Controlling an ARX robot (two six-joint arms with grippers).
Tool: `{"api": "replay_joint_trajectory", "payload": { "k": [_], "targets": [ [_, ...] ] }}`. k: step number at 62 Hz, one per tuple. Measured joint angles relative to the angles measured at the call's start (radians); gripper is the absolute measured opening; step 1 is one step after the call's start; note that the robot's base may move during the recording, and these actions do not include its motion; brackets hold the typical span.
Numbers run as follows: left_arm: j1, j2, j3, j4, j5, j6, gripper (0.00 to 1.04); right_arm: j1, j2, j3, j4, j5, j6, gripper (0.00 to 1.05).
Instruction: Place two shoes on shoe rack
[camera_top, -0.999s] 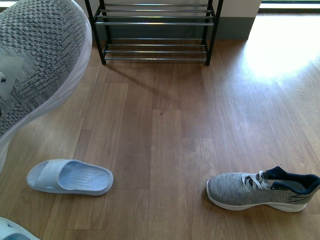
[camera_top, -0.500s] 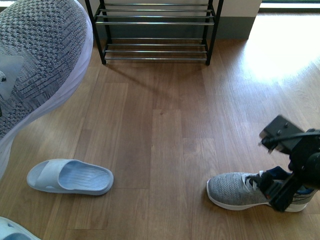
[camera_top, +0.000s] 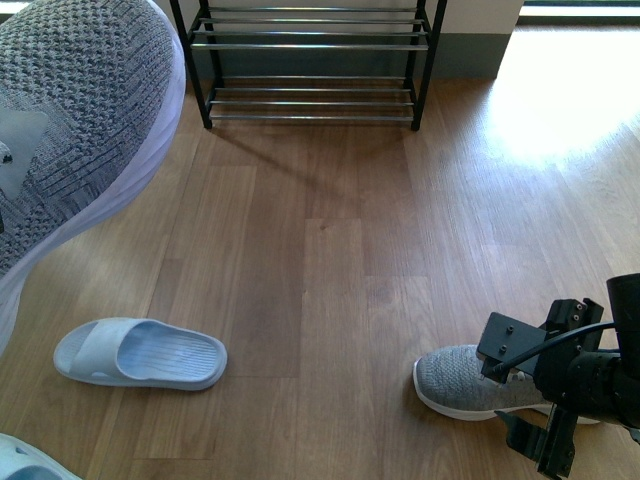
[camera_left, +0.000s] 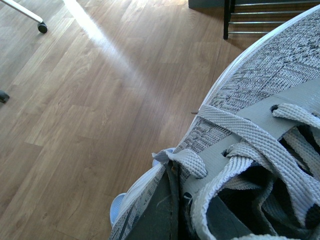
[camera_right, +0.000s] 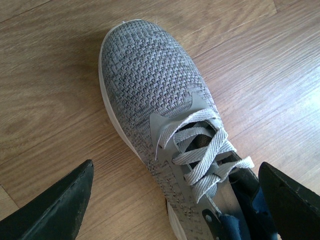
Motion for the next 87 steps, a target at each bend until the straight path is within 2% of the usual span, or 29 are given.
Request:
{"api": "replay_joint_trajectory", "payload": {
  "k": [12, 26, 41, 55, 87],
  "targets": [
    [0.0, 0.0, 0.0, 0.0, 0.0, 0.0, 0.02, -0.013, 0.042, 0.07, -0.091, 0.039, -0.056, 0.96],
    [0.0, 0.0, 0.0, 0.0, 0.0, 0.0, 0.01, -0.082, 0.069, 0.14, -0.184, 0.093, -0.114, 0.96],
    [0.0, 0.0, 0.0, 0.0, 0.0, 0.0, 0.02, -0.143, 0.08, 0.167, -0.214, 0.136, -0.161, 0.96],
    [0.0, 0.0, 0.0, 0.0, 0.0, 0.0, 0.02, -0.152, 0.125, 0.206, -0.213, 0.156, -0.159, 0.95],
    [0.0, 0.0, 0.0, 0.0, 0.0, 0.0, 0.02, -0.112, 0.182, 0.257, -0.189, 0.17, -0.155, 0.23]
  ]
}}
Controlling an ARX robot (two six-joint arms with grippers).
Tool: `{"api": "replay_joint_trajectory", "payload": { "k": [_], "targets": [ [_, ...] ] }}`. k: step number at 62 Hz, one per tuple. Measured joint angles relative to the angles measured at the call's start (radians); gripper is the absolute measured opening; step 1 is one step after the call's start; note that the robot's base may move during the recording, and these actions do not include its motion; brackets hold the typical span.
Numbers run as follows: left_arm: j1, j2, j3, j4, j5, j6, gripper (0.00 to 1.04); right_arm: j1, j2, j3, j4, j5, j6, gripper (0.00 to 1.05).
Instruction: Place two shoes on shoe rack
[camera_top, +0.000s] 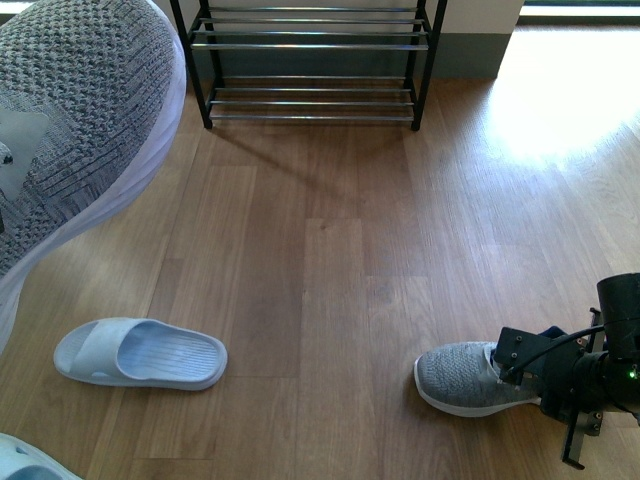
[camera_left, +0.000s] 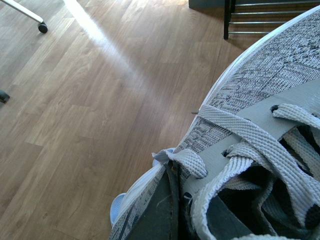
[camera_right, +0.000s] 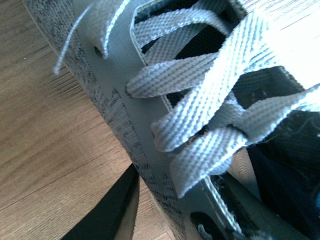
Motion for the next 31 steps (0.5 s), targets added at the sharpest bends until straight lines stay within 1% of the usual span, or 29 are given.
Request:
{"api": "replay_joint_trajectory", "payload": {
  "k": [3, 7, 11, 20, 31],
  "targets": [
    [0.0, 0.0, 0.0, 0.0, 0.0, 0.0, 0.02, 0.0, 0.0, -0.003, 0.004, 0.0, 0.0, 0.18],
    [0.0, 0.0, 0.0, 0.0, 0.0, 0.0, 0.02, 0.0, 0.0, -0.012, 0.017, -0.002, 0.0, 0.08],
    [0.0, 0.0, 0.0, 0.0, 0.0, 0.0, 0.02, 0.0, 0.0, -0.022, 0.03, -0.007, -0.001, 0.01],
    [0.0, 0.0, 0.0, 0.0, 0.0, 0.0, 0.02, 0.003, -0.016, -0.063, 0.082, -0.028, 0.023, 0.01],
    [0.0, 0.0, 0.0, 0.0, 0.0, 0.0, 0.02, 0.032, -0.164, -0.208, 0.152, -0.109, 0.107, 0.01]
  ]
}}
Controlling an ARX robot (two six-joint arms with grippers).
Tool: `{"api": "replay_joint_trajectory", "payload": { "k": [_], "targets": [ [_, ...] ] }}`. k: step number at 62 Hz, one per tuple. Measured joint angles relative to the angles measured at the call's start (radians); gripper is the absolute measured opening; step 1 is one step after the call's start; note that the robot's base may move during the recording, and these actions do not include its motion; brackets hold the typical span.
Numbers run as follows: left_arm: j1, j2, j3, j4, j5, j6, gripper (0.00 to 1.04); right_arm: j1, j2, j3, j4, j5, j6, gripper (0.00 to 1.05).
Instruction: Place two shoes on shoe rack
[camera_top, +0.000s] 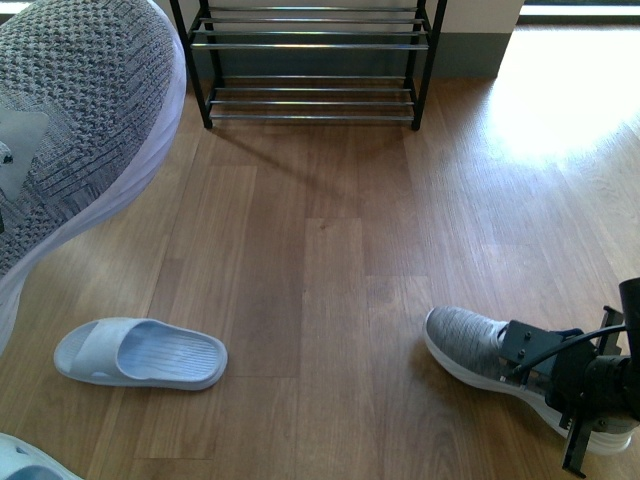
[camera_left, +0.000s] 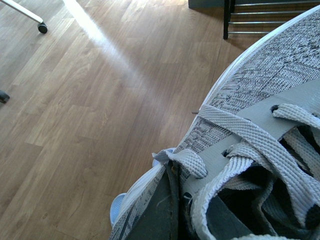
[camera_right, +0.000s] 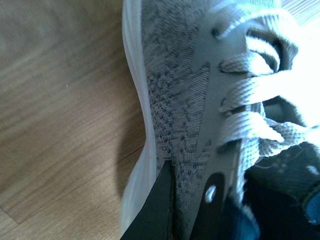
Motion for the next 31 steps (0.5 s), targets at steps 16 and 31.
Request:
{"api": "replay_joint_trajectory", "payload": {
  "k": [16, 31],
  "targets": [
    [0.0, 0.0, 0.0, 0.0, 0.0, 0.0, 0.02, 0.038, -0.64, -0.34, 0.026, -0.193, 0.225, 0.01],
    [0.0, 0.0, 0.0, 0.0, 0.0, 0.0, 0.02, -0.01, -1.255, -0.5, -0.128, -0.309, 0.412, 0.01]
  ]
}}
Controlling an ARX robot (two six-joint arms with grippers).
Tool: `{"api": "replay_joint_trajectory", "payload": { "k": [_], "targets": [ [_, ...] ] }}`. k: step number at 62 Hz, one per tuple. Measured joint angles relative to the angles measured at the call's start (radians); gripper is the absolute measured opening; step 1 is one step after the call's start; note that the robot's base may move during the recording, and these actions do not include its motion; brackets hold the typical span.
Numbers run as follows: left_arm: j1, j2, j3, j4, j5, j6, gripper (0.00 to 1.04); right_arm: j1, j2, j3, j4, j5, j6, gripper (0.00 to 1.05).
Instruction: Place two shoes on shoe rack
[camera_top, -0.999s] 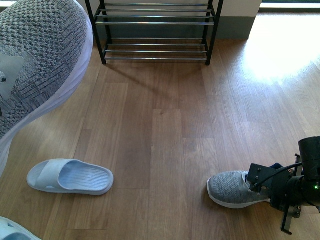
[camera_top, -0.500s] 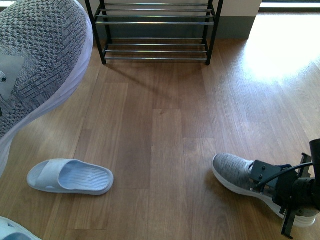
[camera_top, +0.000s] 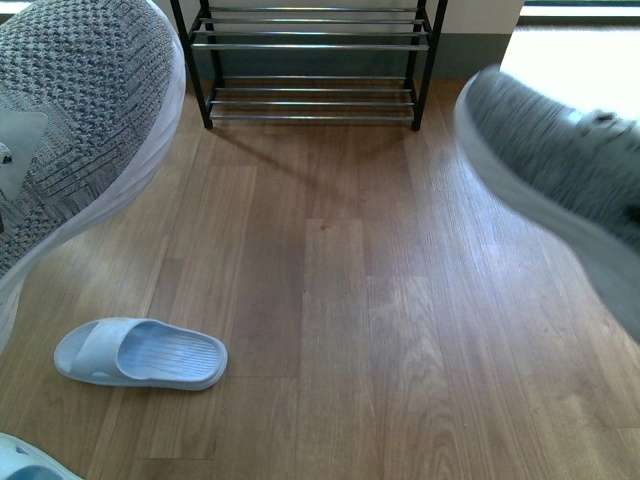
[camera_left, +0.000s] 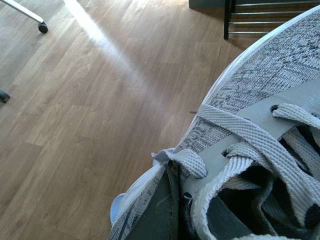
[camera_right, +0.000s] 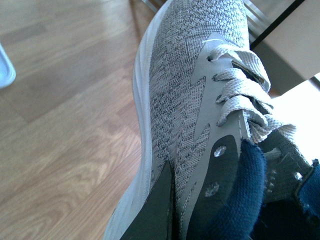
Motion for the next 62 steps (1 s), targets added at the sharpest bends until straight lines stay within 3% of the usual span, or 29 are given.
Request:
{"api": "replay_joint_trajectory", "payload": {
  "k": [14, 21, 62],
  "targets": [
    [0.0, 0.0, 0.0, 0.0, 0.0, 0.0, 0.01, -0.08, -0.586, -0.092, -0.298, -0.112, 0.166, 0.01],
    [0.0, 0.0, 0.0, 0.0, 0.0, 0.0, 0.02, -0.085, -0.733, -0.107, -0.327, -0.126, 0.205, 0.01],
    [0.0, 0.0, 0.0, 0.0, 0.0, 0.0, 0.02, -0.088, -0.739, -0.109, -0.332, -0.125, 0.215, 0.01]
  ]
}}
